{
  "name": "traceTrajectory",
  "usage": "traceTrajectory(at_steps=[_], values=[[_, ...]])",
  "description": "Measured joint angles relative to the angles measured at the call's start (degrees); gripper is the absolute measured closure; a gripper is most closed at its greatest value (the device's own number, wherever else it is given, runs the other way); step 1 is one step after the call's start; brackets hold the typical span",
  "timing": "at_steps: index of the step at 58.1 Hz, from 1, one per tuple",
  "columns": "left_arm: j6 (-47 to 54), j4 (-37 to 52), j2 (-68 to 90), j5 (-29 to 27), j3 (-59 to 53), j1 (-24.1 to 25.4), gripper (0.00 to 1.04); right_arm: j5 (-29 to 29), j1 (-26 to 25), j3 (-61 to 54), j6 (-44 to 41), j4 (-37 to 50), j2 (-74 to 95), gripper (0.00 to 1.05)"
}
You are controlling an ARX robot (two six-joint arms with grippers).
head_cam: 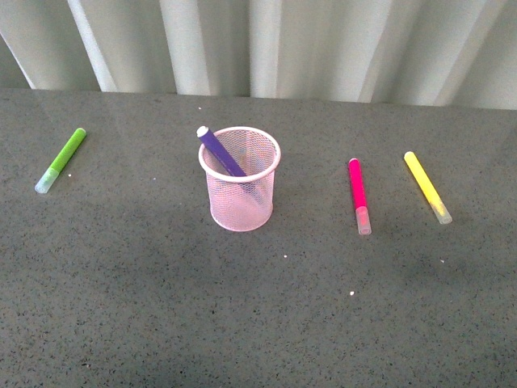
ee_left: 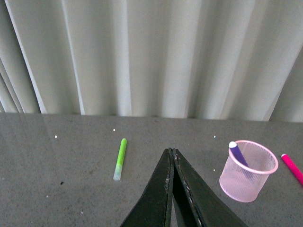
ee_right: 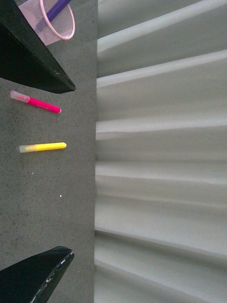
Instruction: Insert purple and pink pens into pink cup
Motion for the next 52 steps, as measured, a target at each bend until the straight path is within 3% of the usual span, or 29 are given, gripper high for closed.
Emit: traceTrajectory(at_steps=[9,23,26,33,41,47,52], values=[[0.0,-0.2,0.0,0.0,0.0,0.0,1.0,0.0,0.0,0.0,0.0,0.0,0.0,0.07],[0.0,-0.2,0.0,0.0,0.0,0.0,0.6,-0.6,0.3,0.4,0.9,-1.2,0.6,0.07],[0.0,-0.2,0.0,0.0,0.0,0.0,0.5,1.4,2.1,1.5,1.8,-1.4,3.1,0.07],[0.0,-0.2,0.0,0.0,0.0,0.0,0.29,6.0,5.6,9.9,2.8,0.1,10.2,0.07],[0.0,-0.2,0.0,0.0,0.0,0.0,0.06,4.6,2.5,20.7,0.7,3.7,16.0,0.07],[0.1,-0.2,0.0,0.0,0.0,0.0,0.07,3.8,-2.8,31.8,-1.4,13.5,30.9,0.07],[0.1,-0.2,0.0,0.0,0.0,0.0,0.07,4.2,-3.3,42.0,-1.8,13.2,47.9,0.07]])
